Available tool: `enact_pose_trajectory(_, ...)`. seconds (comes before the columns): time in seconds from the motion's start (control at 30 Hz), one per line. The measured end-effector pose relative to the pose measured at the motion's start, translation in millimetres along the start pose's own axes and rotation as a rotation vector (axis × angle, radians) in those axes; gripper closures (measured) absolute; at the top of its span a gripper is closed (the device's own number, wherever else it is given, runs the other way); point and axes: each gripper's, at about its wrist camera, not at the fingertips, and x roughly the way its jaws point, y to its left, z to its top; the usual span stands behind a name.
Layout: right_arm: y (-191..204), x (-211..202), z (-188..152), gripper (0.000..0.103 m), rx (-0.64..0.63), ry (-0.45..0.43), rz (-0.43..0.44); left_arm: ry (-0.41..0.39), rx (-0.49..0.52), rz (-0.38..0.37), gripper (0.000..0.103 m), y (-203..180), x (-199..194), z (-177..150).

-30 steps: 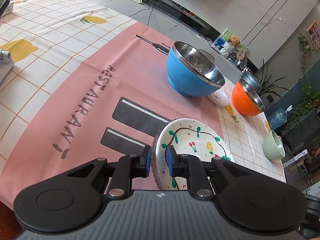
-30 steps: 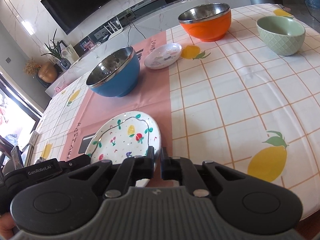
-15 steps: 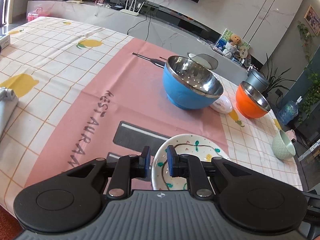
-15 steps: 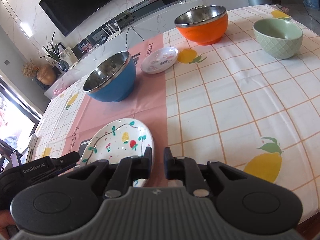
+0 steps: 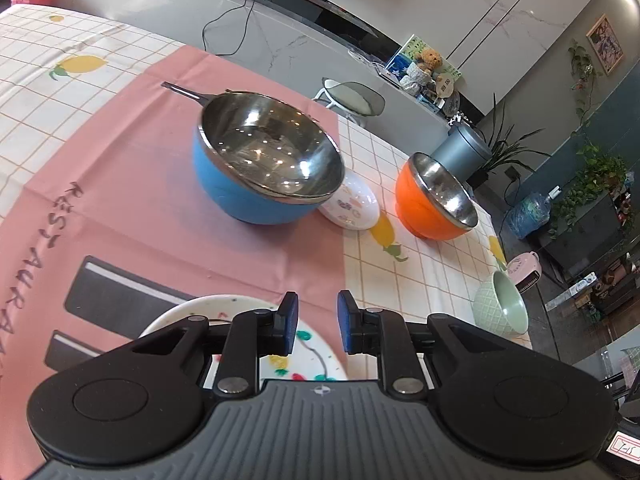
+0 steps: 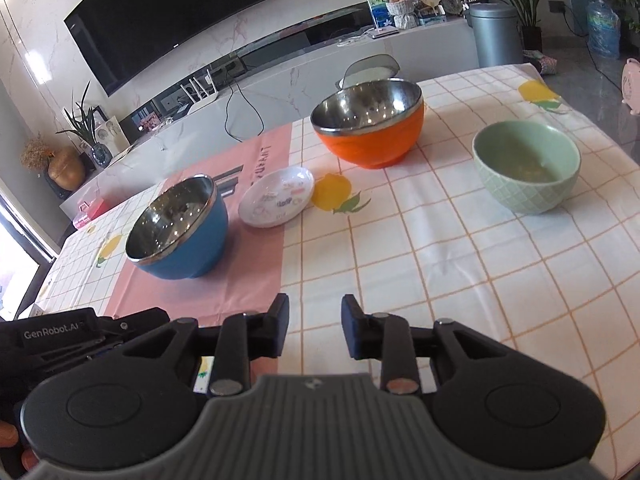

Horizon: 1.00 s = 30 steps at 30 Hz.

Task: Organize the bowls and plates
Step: 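Move the left gripper to the rim of the small white sticker plate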

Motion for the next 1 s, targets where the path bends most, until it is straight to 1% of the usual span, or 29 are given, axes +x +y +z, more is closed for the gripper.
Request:
enact_pose_trajectory(0.1,-6.3,8.1,12.2,0.074,-0.001,-0.02,-0.012,0.017,-0.047,-0.036,0.08,-7.1,16.1,5.8)
enact_pose_trajectory(0.17,-12.0,16.0,19.3,0.074,0.016,-0.021,-0.017,0.025,-0.082,-0.04,0.078,-10.1,26.8,9.0)
enact_pose_trajectory(0.23,-16.8,24.5,25.9,0.074,0.039,-0.023,-0.014,0.016,-0.118,-0.03,0.077,-13.0,36.1,11.9)
enact_pose_trajectory(0.37,-19.0,43.3,40.0,0.074,0.062,-0.018,0.012,0.006,-0.207,0.012,0.077,-14.5,58.2,23.0)
enact_pose_trajectory(0.5,-16.8,68.9,53.0,0.074,0.059,-0.004,0.049,-0.024,-0.254,0.031,0.077,-16.5,74.2,33.1)
enact_pose_trajectory(0.57,-21.1,83.2,59.1,0.074,0.091,0.007,0.063,-0.044,-0.293,0.04,0.077,-14.4,81.8,36.7)
enact_pose_trajectory(0.67,-31.9,100.5,66.5,0.074,0.17,0.02,0.081,-0.074,-0.346,0.063,0.074,-10.1,90.5,39.1)
enact_pose_trajectory(0.73,-38.4,109.9,71.3,0.074,0.223,0.026,0.105,-0.083,-0.371,0.075,0.074,-7.3,96.9,39.7)
enact_pose_trajectory(0.87,-42.5,126.4,76.9,0.074,0.275,0.047,0.132,-0.09,-0.402,0.08,0.074,-4.9,106.9,39.8)
enact_pose_trajectory(1.0,-41.7,141.0,79.8,0.075,0.307,0.07,0.144,-0.079,-0.399,0.095,0.074,-4.5,114.7,40.8)
